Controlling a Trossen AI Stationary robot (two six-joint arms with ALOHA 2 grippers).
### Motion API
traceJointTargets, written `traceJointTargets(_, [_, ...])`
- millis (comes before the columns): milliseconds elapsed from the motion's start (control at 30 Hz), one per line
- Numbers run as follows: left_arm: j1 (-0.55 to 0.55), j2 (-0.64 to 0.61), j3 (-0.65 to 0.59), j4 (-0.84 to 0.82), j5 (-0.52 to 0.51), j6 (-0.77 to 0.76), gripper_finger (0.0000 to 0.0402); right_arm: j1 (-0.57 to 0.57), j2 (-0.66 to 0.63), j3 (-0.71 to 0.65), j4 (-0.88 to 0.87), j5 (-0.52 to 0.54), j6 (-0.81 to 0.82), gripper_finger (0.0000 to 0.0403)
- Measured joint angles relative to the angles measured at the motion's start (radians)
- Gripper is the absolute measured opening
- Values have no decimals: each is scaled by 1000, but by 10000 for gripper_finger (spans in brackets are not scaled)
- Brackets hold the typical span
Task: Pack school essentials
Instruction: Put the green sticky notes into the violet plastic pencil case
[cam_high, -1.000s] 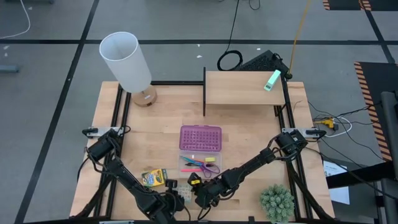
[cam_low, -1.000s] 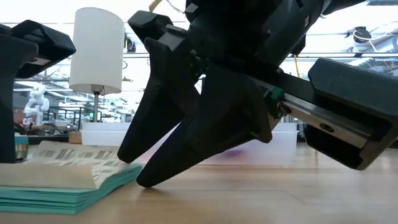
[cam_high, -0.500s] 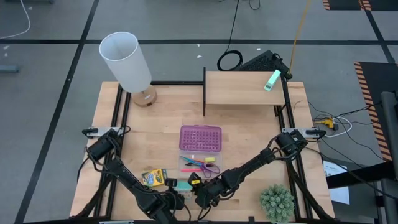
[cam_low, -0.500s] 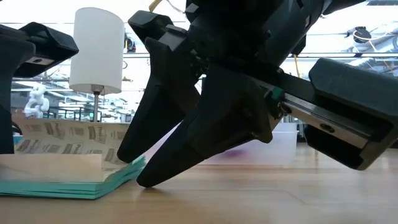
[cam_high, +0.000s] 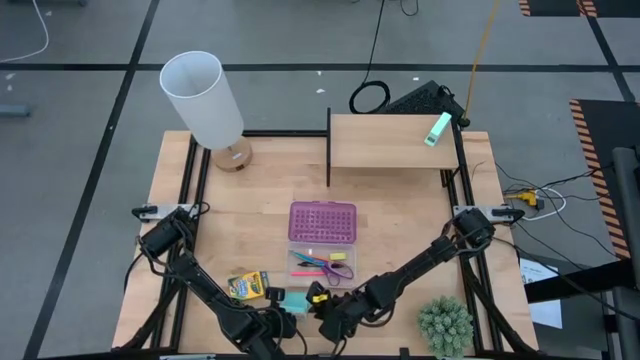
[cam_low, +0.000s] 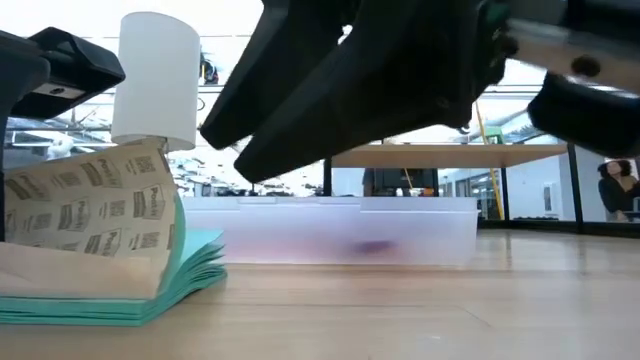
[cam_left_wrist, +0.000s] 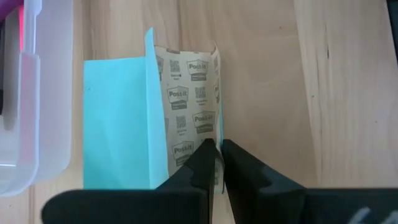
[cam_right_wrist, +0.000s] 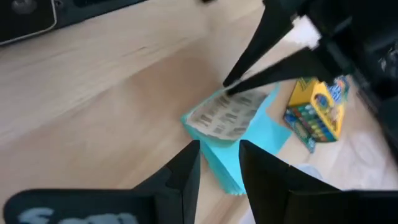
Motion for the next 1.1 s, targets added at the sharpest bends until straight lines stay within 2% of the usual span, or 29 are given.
traceJointTargets(433, [2, -8, 0, -7, 3, 1, 30, 17, 0, 0, 51, -27, -31, 105])
traceJointTargets(667, [11, -43, 1, -15, 3, 9, 30, 14, 0, 0, 85, -90, -13, 105])
traceJointTargets(900, [24, -71, 2, -15, 5, 28, 30, 11, 4, -122, 351, -75, -6, 105])
traceJointTargets(1100, [28, -71, 2, -17, 9, 31, 30, -9, 5, -224, 456, -74, -7, 105])
